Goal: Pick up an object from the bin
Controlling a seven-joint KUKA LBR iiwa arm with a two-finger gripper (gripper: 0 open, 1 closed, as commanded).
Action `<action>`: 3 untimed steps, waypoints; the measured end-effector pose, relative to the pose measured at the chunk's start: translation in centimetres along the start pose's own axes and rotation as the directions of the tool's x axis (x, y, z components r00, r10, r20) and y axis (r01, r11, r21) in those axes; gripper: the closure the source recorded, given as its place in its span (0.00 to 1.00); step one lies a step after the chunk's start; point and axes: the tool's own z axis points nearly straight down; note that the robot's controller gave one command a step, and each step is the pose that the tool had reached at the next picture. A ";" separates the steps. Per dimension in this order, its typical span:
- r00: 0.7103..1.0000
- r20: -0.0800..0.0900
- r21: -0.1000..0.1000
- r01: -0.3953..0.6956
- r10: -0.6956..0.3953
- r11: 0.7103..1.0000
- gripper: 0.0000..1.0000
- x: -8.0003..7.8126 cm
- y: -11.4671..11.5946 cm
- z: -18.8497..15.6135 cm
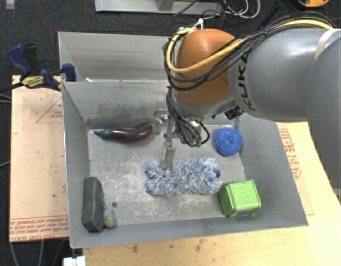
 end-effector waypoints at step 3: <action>0.996 0.007 0.002 0.088 -0.088 0.996 0.00 3.5 -5.7 4.2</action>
Offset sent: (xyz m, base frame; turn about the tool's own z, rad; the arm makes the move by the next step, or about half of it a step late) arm -0.0411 -0.0647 -0.0329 0.0436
